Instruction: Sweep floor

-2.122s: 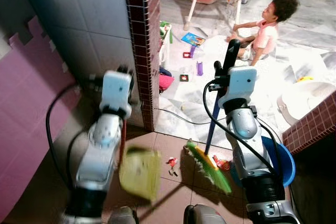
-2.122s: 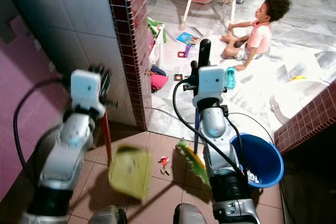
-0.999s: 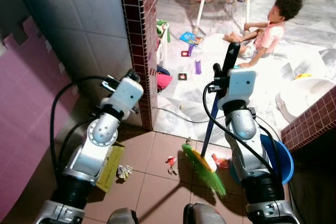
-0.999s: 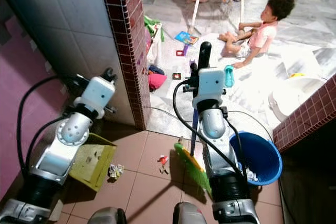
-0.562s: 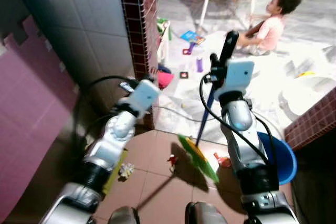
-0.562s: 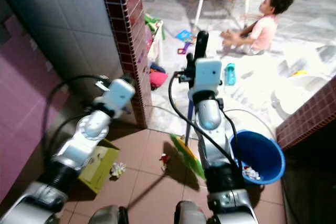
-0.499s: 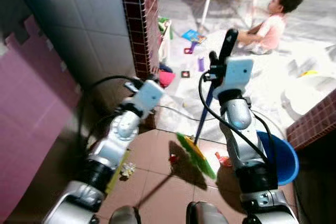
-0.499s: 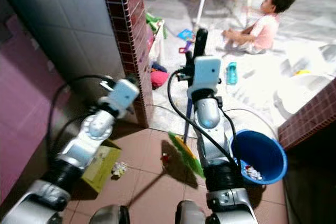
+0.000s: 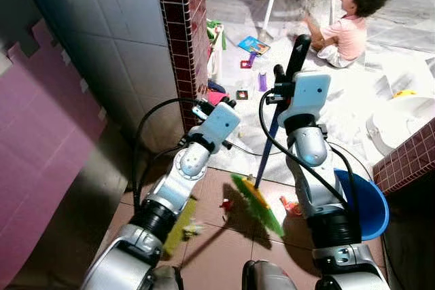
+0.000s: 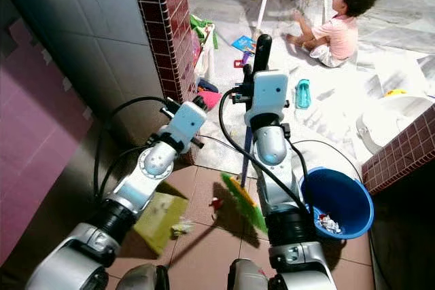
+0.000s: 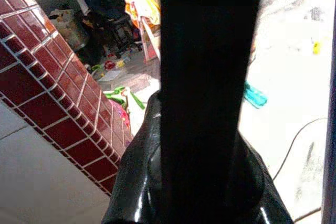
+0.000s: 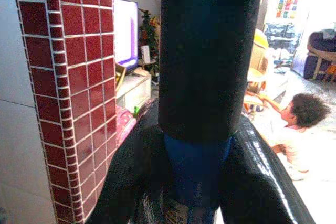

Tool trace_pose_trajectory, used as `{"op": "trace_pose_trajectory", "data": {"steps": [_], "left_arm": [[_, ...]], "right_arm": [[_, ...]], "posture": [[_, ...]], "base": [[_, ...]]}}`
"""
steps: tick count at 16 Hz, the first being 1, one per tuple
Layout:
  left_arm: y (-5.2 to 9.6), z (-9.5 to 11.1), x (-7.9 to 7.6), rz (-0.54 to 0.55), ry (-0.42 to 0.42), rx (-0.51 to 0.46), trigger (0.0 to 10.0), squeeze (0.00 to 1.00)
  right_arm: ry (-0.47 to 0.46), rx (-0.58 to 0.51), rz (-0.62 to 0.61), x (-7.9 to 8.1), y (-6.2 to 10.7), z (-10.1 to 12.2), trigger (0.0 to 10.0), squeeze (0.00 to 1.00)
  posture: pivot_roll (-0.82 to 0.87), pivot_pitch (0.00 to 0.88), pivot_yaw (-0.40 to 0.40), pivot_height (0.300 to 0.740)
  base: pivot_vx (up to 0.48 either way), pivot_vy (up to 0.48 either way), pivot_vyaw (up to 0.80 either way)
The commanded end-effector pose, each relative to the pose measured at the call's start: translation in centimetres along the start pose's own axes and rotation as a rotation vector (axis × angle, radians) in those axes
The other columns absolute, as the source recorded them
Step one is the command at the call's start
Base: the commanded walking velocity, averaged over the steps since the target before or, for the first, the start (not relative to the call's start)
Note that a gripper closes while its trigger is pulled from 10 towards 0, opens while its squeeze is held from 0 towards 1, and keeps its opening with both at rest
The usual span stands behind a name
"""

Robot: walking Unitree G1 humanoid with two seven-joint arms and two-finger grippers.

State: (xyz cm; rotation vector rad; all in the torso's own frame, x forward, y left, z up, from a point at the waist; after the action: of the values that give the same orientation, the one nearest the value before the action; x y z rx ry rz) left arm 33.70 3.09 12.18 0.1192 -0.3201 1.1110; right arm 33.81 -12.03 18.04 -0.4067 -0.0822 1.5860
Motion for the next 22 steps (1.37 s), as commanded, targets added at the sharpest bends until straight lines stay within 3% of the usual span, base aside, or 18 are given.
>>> {"op": "trace_pose_trajectory", "data": {"steps": [1,6,9,11,14,16,19,22], "left_arm": [[-0.5,1.4,0.9,0.044,-0.006,-0.062,10.0,0.00],[0.5,3.0,6.4,0.276,0.029,-0.120,10.0,0.00],[2.0,2.0,8.0,0.318,0.006,-0.058,10.0,0.00],[3.6,-0.3,7.6,0.311,0.057,0.033,10.0,0.00],[4.2,-2.0,6.3,0.311,0.177,0.093,10.0,0.00],[3.7,-2.5,6.0,0.355,0.279,0.115,10.0,0.00],[2.7,-2.2,4.8,0.339,0.293,0.100,10.0,0.00],[2.4,-2.7,3.8,0.327,0.331,0.123,10.0,0.00]], "right_arm": [[0.037,-0.064,-0.022,-0.7,-0.6,1.2,10.0,0.00],[0.105,-0.054,-0.019,-1.1,-0.6,0.8,10.0,0.00],[0.119,-0.025,-0.002,-1.0,-0.2,0.2,10.0,0.00],[0.118,0.026,0.006,-1.0,0.5,-0.9,10.0,0.00],[0.064,0.107,0.003,-0.5,0.8,-2.1,10.0,0.00],[0.022,0.176,-0.017,-0.6,0.6,-3.0,10.0,0.00],[-0.048,0.236,-0.072,-1.0,0.5,-3.8,10.0,0.00],[-0.122,0.295,-0.090,-0.4,0.6,-4.3,10.0,0.00]], "posture": [[-0.11,0.076,0.028,0.740],[-0.09,0.073,0.018,0.740],[-0.09,0.071,0.016,0.740],[-0.08,0.069,0.014,0.740],[-0.08,0.070,0.013,0.740],[-0.09,0.072,0.016,0.740],[-0.09,0.073,0.024,0.740],[-0.10,0.074,0.026,0.740]], "base": [[0.000,0.000,0.00],[0.000,0.000,0.00],[0.000,0.000,0.00],[0.000,0.000,0.00],[0.000,0.000,0.00],[0.000,0.000,0.00],[0.000,0.000,0.00],[0.000,0.000,0.00]]}}
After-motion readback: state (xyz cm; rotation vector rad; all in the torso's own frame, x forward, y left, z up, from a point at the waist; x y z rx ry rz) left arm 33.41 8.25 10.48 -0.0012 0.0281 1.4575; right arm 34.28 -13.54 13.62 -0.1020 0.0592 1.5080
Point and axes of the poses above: a point about 5 cm out from each wrist's last joint towards the gripper, its own y axis pointing back from the gripper into the wrist, its own z axis along the axis of the wrist's last joint, x = y × z, the point moved 1 cm from there along -y, pointing out of the wrist towards the gripper, and after that the axes turned 7 degrees about y, right-handed, at the moved point
